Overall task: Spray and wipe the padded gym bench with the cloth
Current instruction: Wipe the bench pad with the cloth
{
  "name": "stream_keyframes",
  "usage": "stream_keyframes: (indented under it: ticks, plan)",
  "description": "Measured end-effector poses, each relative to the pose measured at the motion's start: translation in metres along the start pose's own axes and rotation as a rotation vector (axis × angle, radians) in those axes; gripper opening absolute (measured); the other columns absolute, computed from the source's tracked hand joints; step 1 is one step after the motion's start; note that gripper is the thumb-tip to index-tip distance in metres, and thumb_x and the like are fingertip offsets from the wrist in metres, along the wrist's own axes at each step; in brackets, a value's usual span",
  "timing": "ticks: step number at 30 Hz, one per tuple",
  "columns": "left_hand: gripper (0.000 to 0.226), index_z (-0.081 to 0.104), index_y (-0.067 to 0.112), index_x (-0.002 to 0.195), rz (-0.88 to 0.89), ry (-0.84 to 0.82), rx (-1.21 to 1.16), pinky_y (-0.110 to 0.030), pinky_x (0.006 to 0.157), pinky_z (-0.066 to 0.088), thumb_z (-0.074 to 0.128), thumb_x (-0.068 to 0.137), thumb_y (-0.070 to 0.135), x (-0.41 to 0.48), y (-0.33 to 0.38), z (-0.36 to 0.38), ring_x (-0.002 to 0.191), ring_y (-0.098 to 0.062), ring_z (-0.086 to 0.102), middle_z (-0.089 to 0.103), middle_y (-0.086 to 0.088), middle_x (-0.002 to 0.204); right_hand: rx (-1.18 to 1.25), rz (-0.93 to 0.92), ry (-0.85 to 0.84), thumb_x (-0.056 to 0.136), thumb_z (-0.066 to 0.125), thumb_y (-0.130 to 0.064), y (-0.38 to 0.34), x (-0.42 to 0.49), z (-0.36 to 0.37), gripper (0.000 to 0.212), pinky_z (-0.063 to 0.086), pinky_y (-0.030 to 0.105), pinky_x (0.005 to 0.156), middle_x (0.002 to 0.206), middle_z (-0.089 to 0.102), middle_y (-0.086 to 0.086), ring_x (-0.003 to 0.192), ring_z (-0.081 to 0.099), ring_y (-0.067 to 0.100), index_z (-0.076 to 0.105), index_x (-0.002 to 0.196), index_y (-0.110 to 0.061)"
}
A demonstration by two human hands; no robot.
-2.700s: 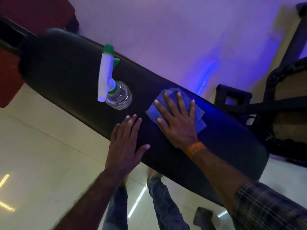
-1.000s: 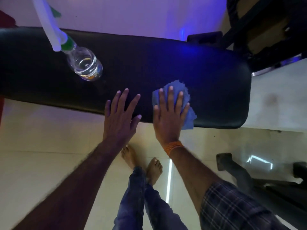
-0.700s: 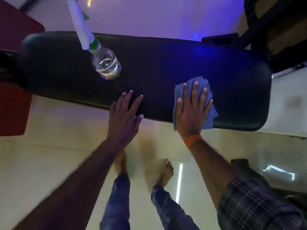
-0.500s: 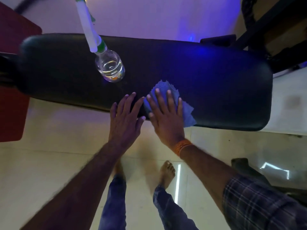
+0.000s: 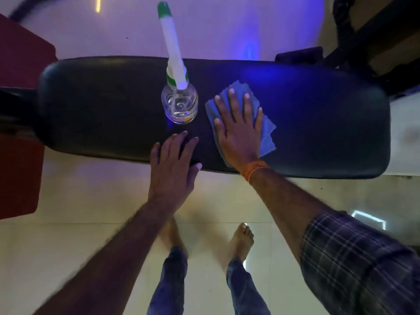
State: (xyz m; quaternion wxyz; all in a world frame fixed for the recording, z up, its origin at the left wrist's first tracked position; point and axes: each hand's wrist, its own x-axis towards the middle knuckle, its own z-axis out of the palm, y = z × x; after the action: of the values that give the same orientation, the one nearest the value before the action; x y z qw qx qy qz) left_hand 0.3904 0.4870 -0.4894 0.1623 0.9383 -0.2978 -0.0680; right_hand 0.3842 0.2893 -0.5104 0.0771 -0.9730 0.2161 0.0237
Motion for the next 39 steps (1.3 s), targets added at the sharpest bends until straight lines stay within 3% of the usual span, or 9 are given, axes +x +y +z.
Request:
stream_keyframes:
  ticks: [2,7,13,20,25,30,31,35,39]
  plan:
    - [0.056,0.051,0.017,0.149,0.033,0.0,0.011,-0.056,0.116,0.031,0.061,0.099,0.04,0.002,-0.004,0.0,0.14,-0.034,0.044,0.045,-0.011,0.155,0.004,0.018,0.021,0.108,0.022,-0.047,-0.011,0.006,0.002,0.056,0.008,0.06,0.126,0.174,0.012,-0.006,0.161,0.007,0.028,0.02,0.163,-0.038]
    - [0.057,0.051,0.019,0.147,0.008,-0.027,0.001,-0.055,0.116,0.032,0.062,0.097,0.042,0.009,-0.001,-0.006,0.137,-0.033,0.045,0.046,-0.01,0.153,-0.036,-0.243,-0.104,0.108,0.018,-0.05,0.005,-0.04,-0.002,0.055,0.008,0.056,0.127,0.174,0.008,-0.01,0.161,0.002,0.024,0.016,0.163,-0.041]
    - [0.057,0.049,0.021,0.149,0.037,-0.03,0.008,-0.054,0.116,0.031,0.06,0.097,0.042,0.009,-0.011,0.001,0.142,-0.034,0.04,0.044,-0.01,0.155,0.026,-0.019,-0.009,0.108,0.024,-0.05,-0.013,0.025,-0.002,0.055,0.006,0.059,0.127,0.174,0.011,-0.007,0.161,0.005,0.027,0.02,0.163,-0.039]
    - [0.05,0.055,0.021,0.14,0.03,-0.006,-0.045,-0.053,0.118,0.03,0.065,0.094,0.04,0.007,-0.014,0.0,0.145,-0.031,0.036,0.043,-0.009,0.156,-0.008,-0.247,-0.022,0.11,0.024,-0.047,0.0,-0.066,0.007,0.053,0.013,0.056,0.127,0.173,0.017,-0.006,0.161,0.009,0.026,0.024,0.162,-0.037]
    - [0.052,0.056,0.023,0.141,0.028,0.001,-0.04,-0.052,0.115,0.031,0.061,0.096,0.049,0.008,-0.024,-0.003,0.143,-0.035,0.04,0.044,-0.011,0.154,0.061,0.261,0.115,0.11,0.027,-0.044,-0.034,-0.066,0.019,0.053,0.01,0.057,0.127,0.172,0.018,-0.007,0.16,0.011,0.027,0.025,0.162,-0.037]
    - [0.049,0.056,0.022,0.143,0.014,-0.012,-0.032,-0.054,0.114,0.034,0.063,0.097,0.038,0.004,-0.03,-0.013,0.14,-0.036,0.043,0.045,-0.012,0.154,0.044,-0.137,0.029,0.11,0.021,-0.046,-0.028,-0.082,0.023,0.053,0.012,0.057,0.126,0.172,0.019,-0.007,0.161,0.01,0.025,0.026,0.162,-0.037]
    - [0.05,0.055,0.024,0.145,-0.001,-0.023,-0.026,-0.054,0.114,0.033,0.062,0.097,0.038,0.003,-0.033,-0.016,0.141,-0.035,0.043,0.044,-0.012,0.155,0.024,-0.119,0.045,0.11,0.021,-0.046,-0.017,-0.08,0.021,0.052,0.013,0.057,0.126,0.172,0.019,-0.007,0.161,0.01,0.025,0.026,0.162,-0.037]
    - [0.053,0.052,0.026,0.149,-0.009,-0.065,-0.013,-0.054,0.117,0.03,0.062,0.098,0.034,0.0,-0.036,-0.022,0.144,-0.035,0.039,0.041,-0.012,0.158,0.083,0.335,0.128,0.11,0.029,-0.044,-0.052,-0.085,0.024,0.053,0.007,0.061,0.126,0.173,0.017,-0.005,0.16,0.01,0.03,0.024,0.162,-0.037]
    - [0.054,0.053,0.019,0.147,-0.04,-0.069,-0.053,-0.055,0.119,0.029,0.066,0.095,0.025,0.0,-0.029,-0.027,0.145,-0.036,0.038,0.041,-0.014,0.157,0.108,-0.013,0.035,0.11,0.027,-0.044,-0.071,-0.087,0.028,0.053,0.007,0.059,0.127,0.173,0.016,-0.006,0.161,0.008,0.027,0.025,0.162,-0.036]
